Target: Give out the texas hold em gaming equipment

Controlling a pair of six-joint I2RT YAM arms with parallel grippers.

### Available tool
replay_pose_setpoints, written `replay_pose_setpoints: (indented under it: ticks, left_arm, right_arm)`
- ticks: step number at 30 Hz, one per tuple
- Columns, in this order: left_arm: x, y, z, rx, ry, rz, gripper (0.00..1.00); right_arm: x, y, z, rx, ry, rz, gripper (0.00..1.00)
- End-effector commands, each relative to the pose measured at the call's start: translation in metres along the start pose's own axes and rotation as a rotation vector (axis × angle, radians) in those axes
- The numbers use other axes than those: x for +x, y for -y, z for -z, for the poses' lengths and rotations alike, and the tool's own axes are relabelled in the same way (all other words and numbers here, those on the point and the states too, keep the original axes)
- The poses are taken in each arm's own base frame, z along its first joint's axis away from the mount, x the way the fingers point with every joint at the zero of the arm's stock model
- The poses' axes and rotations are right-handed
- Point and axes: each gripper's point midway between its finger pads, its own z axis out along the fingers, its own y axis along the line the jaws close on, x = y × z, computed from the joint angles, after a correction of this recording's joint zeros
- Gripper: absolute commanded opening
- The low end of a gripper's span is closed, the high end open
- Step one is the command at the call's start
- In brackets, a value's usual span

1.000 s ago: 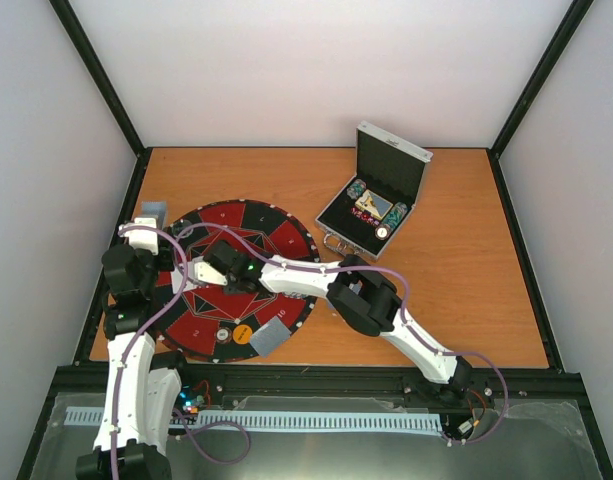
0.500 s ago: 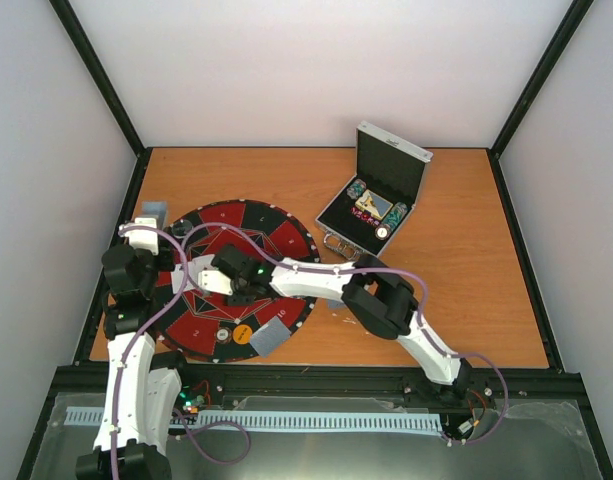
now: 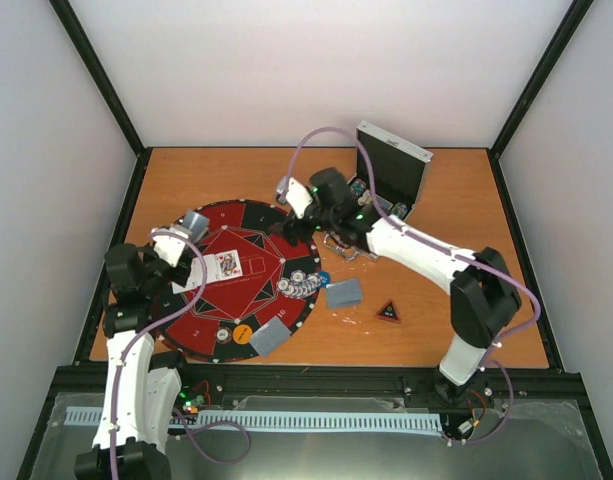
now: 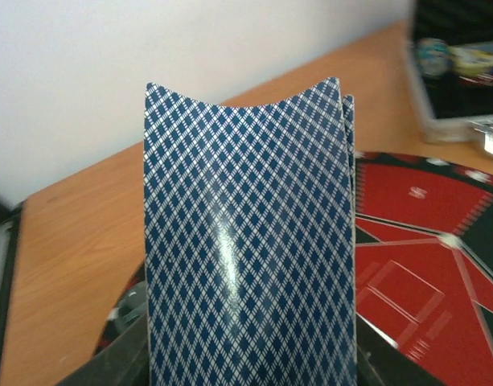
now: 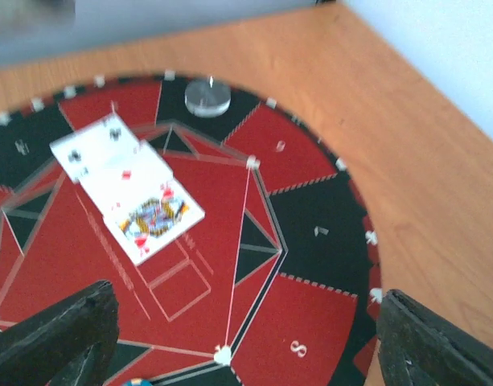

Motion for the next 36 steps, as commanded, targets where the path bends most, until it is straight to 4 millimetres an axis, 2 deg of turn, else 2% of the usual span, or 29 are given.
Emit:
replay_pose_setpoints:
  ticks: [1,4,6,9,12,15,18,20,21,23,26,28,32,36]
  left_arm:
    - [-0.016,0.055,0.017,0.320,0.085,-0.284,0.37]
    - [-0.012,0.060,0.019,0.357,0.077,-0.336,0.37]
    - [-0.011,0.061,0.019,0.365,0.076,-0.374,0.37]
    - [-0.009,0.063,0.021,0.378,0.072,-0.427,0.37]
    - [-0.010,0.064,0.022,0.386,0.075,-0.446,0.37]
    - [-0.012,0.065,0.023,0.390,0.081,-0.433,0.37]
    - [-0.011,0.069,0.025,0.406,0.087,-0.399,0.38]
    - [-0.010,0.071,0.025,0.416,0.086,-0.374,0.38]
    - [-0.010,0.071,0.025,0.416,0.086,-0.368,0.38]
    - [-0.009,0.072,0.026,0.414,0.085,-0.360,0.38]
    - [-0.008,0.071,0.025,0.409,0.081,-0.357,0.38]
    - [-0.008,0.070,0.024,0.404,0.084,-0.353,0.38]
    - [-0.011,0.069,0.022,0.403,0.094,-0.345,0.38]
    - [-0.012,0.070,0.023,0.405,0.098,-0.348,0.38]
  right_arm:
    - [-0.056,-0.017,0.034,-0.192,0.179,-0.146,0.87]
    - [-0.079,-0.037,0.036,-0.361,0.217,-0.227,0.87]
    - [-0.089,-0.042,0.032,-0.431,0.228,-0.302,0.86]
    - [-0.099,-0.052,0.021,-0.503,0.227,-0.372,0.83]
    - [-0.104,-0.067,0.010,-0.533,0.192,-0.342,0.82]
    - [-0.106,-0.064,0.013,-0.511,0.190,-0.335,0.83]
    - [-0.097,-0.042,0.016,-0.370,0.147,-0.338,0.83]
    - [-0.078,-0.020,0.021,-0.238,0.060,-0.363,0.84]
    - [-0.061,-0.004,0.025,-0.141,-0.005,-0.387,0.84]
    - [-0.017,0.025,0.042,0.080,-0.170,-0.446,0.88]
    - [0.064,0.047,0.085,0.376,-0.456,-0.511,0.94]
    - [0.112,0.044,0.118,0.499,-0.624,-0.551,1.00]
    - [0.176,0.029,0.158,0.591,-0.759,-0.680,1.00]
    - [0.220,0.011,0.165,0.533,-0.797,-0.827,1.00]
